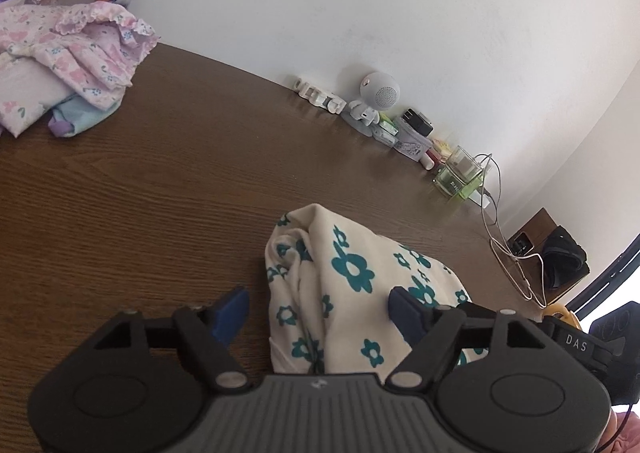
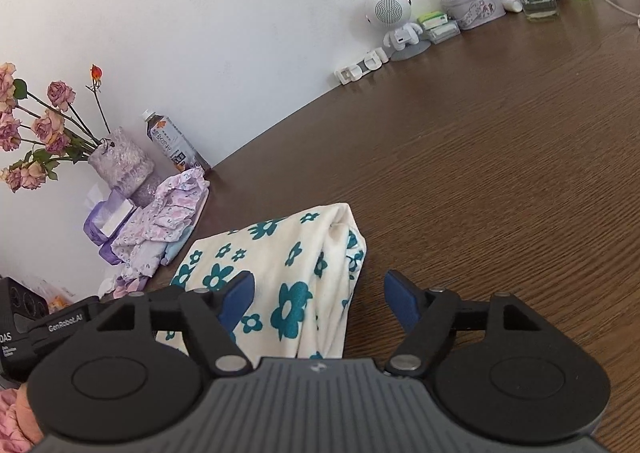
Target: Fold clothes
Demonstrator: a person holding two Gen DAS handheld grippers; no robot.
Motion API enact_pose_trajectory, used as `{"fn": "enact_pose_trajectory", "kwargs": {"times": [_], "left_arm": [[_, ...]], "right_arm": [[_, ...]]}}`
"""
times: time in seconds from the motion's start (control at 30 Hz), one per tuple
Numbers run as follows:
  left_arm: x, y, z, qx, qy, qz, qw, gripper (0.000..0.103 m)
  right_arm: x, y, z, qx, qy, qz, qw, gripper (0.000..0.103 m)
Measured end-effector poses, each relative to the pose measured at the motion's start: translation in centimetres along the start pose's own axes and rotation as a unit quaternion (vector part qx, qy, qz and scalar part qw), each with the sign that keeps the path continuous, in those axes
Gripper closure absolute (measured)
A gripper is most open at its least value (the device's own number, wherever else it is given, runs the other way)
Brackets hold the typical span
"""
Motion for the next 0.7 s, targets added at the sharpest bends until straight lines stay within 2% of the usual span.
{"fn": "enact_pose_trajectory", "kwargs": {"times": [0.1, 0.17, 0.27, 0.3, 0.37, 0.43, 0.47, 0.57, 0.7], "left_arm": [[-0.1, 0.1, -0.5, -0.017, 0.003, 0.012, 0.9998, 0.028], [0.0, 0.0, -0.7, -0.024, 0.006, 0.014, 0.9996, 0.033], [-0.1, -0.2, -1.0, -0.034, 0.010, 0.019, 0.9992, 0.035], [-0.1, -0.2, -1.0, -0.035, 0.010, 0.021, 0.9991, 0.037], [-0.2, 0.0, -1.0, -0.042, 0.011, 0.031, 0.9986, 0.046], [-0.1, 0.2, -0.9, -0.055, 0.018, 0.045, 0.9973, 0.054], [0.0, 0.2, -0.9, -0.059, 0.021, 0.050, 0.9968, 0.055], [0.7, 0.3, -0.9, -0.065, 0.020, 0.059, 0.9959, 0.057], [2.5, 0.4, -0.6, -0.077, 0.000, 0.074, 0.9943, 0.058]], "right_arm": [[-0.2, -0.5, -0.3, 0.013, 0.004, -0.017, 1.000, 0.030], [-0.3, -0.5, -0.6, 0.018, 0.006, -0.018, 1.000, 0.031], [-0.5, -0.2, -0.9, 0.025, 0.010, -0.016, 1.000, 0.033], [-0.7, 0.0, -1.1, 0.032, 0.015, -0.020, 0.999, 0.036], [-1.0, 0.0, -1.6, 0.047, 0.024, -0.035, 0.998, 0.051], [-1.1, -0.2, -1.8, 0.060, 0.029, -0.056, 0.996, 0.059], [-1.1, -0.2, -1.9, 0.065, 0.032, -0.067, 0.995, 0.064], [-0.5, 0.5, -2.0, 0.071, 0.036, -0.065, 0.995, 0.071], [0.9, 1.8, -2.5, 0.081, 0.035, -0.046, 0.995, 0.072]]}}
Point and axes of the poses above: each gripper's, at about its wrist camera, not at the fingertips, and z roughly against the way its jaws point, y to its left, x to its top, the point moved 8 cm from there along -z, roughly the way its jaws point, and after that the axes turned 3 degrees about x, right-handed, at the moved point
